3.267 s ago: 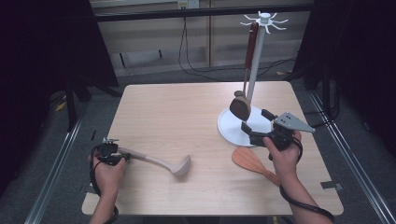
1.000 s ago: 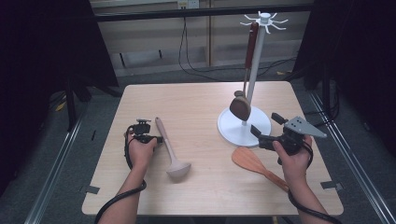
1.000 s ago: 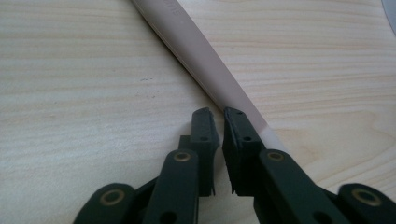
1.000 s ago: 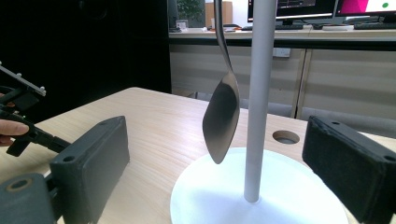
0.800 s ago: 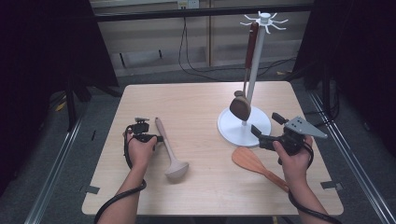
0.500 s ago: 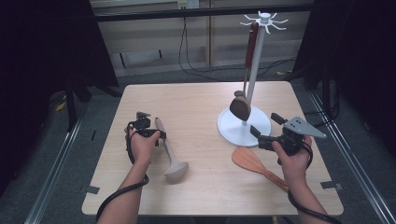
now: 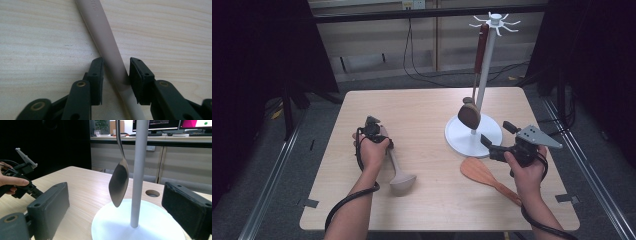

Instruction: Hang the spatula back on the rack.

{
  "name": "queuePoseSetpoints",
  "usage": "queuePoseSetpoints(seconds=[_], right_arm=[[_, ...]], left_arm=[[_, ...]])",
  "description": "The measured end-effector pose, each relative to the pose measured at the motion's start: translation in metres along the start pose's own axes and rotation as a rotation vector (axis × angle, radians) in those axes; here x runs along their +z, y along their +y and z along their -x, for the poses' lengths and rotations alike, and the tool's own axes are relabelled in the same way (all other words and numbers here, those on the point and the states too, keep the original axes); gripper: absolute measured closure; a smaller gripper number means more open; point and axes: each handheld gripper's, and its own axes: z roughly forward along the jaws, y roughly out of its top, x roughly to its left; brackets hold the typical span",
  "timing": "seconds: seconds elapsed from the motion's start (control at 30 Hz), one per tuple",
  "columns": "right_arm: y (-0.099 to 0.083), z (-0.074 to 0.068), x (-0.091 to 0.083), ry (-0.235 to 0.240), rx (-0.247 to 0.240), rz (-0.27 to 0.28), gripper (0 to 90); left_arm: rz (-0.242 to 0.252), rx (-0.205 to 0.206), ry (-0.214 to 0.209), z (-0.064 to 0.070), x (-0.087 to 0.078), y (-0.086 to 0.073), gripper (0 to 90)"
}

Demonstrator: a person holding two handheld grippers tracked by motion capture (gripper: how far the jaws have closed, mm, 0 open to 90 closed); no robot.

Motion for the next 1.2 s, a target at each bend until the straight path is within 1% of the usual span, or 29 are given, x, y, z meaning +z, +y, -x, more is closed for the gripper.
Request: queuePoseSetpoints(seconds=[0.07, 0.1, 0.13, 0.2, 0.23, 0.27, 0.3, 0.33, 0.37, 0.4, 0.43, 0.47, 0.53, 0.57, 0.6, 0.63, 0.7, 0.73, 0.8, 0.83, 0.87, 0.93, 0.97, 1.03, 1.07, 1.1, 1.13, 1.17, 1.2], right_arm=[[0.000, 0.000, 0.000, 0.000, -0.001, 0.001, 7.1], [0.000, 0.000, 0.000, 0.001, -0.001, 0.001, 7.1], [0.000, 0.000, 0.000, 0.001, 0.002, 0.001, 7.1], [0.000, 0.000, 0.000, 0.003, 0.005, 0.001, 7.1], [0.000, 0.000, 0.000, 0.005, 0.000, -0.002, 7.1], [-0.001, 0.000, 0.000, 0.005, -0.001, -0.001, 7.1], [-0.001, 0.000, 0.000, 0.007, -0.002, -0.001, 7.1], [-0.001, -0.001, 0.000, 0.006, 0.003, 0.000, 7.2], [-0.001, -0.001, 0.000, 0.006, 0.006, -0.003, 7.3], [-0.001, -0.001, 0.000, 0.006, 0.006, -0.003, 7.3], [-0.001, -0.002, 0.001, 0.006, 0.003, -0.002, 7.3], [-0.001, -0.002, 0.001, 0.016, 0.005, 0.002, 7.3], [0.000, -0.004, 0.002, 0.017, 0.007, 0.000, 7.3], [0.000, -0.005, 0.002, 0.019, 0.006, 0.001, 7.4], [0.000, -0.005, 0.002, 0.019, 0.006, 0.001, 7.4], [0.000, -0.005, 0.002, 0.019, 0.008, 0.002, 7.4], [-0.001, -0.007, 0.004, 0.030, 0.007, 0.000, 7.7], [-0.001, -0.008, 0.005, 0.036, 0.004, -0.002, 7.7], [-0.002, -0.011, 0.008, 0.047, 0.001, -0.006, 7.7], [-0.004, -0.014, 0.011, 0.061, -0.011, -0.019, 7.7], [-0.004, -0.014, 0.011, 0.061, -0.011, -0.019, 7.7], [-0.004, -0.017, 0.013, 0.068, -0.022, -0.023, 7.7], [-0.005, -0.018, 0.014, 0.074, -0.013, -0.021, 7.7], [-0.005, -0.019, 0.015, 0.079, -0.021, -0.023, 7.7], [-0.005, -0.019, 0.015, 0.077, -0.022, -0.024, 7.7], [-0.005, -0.020, 0.015, 0.077, -0.018, -0.027, 7.8], [-0.005, -0.020, 0.015, 0.077, -0.018, -0.027, 7.8], [-0.005, -0.020, 0.016, 0.084, -0.018, -0.028, 7.7], [-0.006, -0.020, 0.016, 0.081, -0.016, -0.030, 7.7]], left_arm=[[-0.009, -0.006, -0.004, -0.002, -0.001, 0.000, 66.1], [0.003, -0.044, -0.009, -0.001, 0.000, 0.000, 66.9], [-0.007, -0.053, -0.026, -0.003, -0.001, 0.000, 68.1], [-0.025, -0.100, -0.094, -0.004, -0.002, -0.001, 71.5], [-0.027, -0.096, -0.117, -0.004, -0.004, -0.001, 73.2], [-0.007, -0.083, -0.127, -0.001, -0.006, -0.001, 74.5], [-0.007, -0.049, -0.129, 0.001, -0.009, 0.000, 75.2], [0.003, -0.027, -0.138, 0.004, -0.011, 0.000, 75.4], [0.015, -0.019, -0.145, 0.008, -0.014, 0.000, 75.5], [0.017, -0.001, -0.156, 0.009, -0.017, 0.000, 75.5], [0.023, 0.022, -0.174, 0.012, -0.020, 0.000, 75.6], [0.032, 0.038, -0.191, 0.014, -0.024, -0.001, 75.7], [0.049, 0.091, -0.233, 0.016, -0.029, -0.001, 75.8], [0.071, 0.107, -0.282, 0.017, -0.035, -0.003, 75.8], [0.071, 0.107, -0.282, 0.017, -0.035, -0.003, 75.9], [0.090, 0.130, -0.315, 0.018, -0.039, -0.004, 75.9], [0.113, 0.152, -0.340, 0.019, -0.044, -0.006, 75.9], [0.134, 0.167, -0.366, 0.021, -0.047, -0.007, 75.9], [0.147, 0.190, -0.379, 0.024, -0.052, -0.008, 75.9], [0.177, 0.220, -0.404, 0.027, -0.057, -0.010, 75.9], [0.177, 0.220, -0.404, 0.027, -0.057, -0.010, 75.9], [0.199, 0.252, -0.420, 0.030, -0.061, -0.013, 75.9], [0.218, 0.259, -0.429, 0.031, -0.063, -0.015, 75.9], [0.240, 0.284, -0.448, 0.031, -0.065, -0.018, 75.9], [0.240, 0.284, -0.448, 0.031, -0.065, -0.018, 75.9], [0.243, 0.297, -0.454, 0.031, -0.065, -0.019, 75.9], [0.251, 0.298, -0.464, 0.031, -0.066, -0.020, 75.9], [0.252, 0.309, -0.467, 0.032, -0.067, -0.021, 75.9], [0.252, 0.309, -0.467, 0.032, -0.067, -0.021, 75.9]])
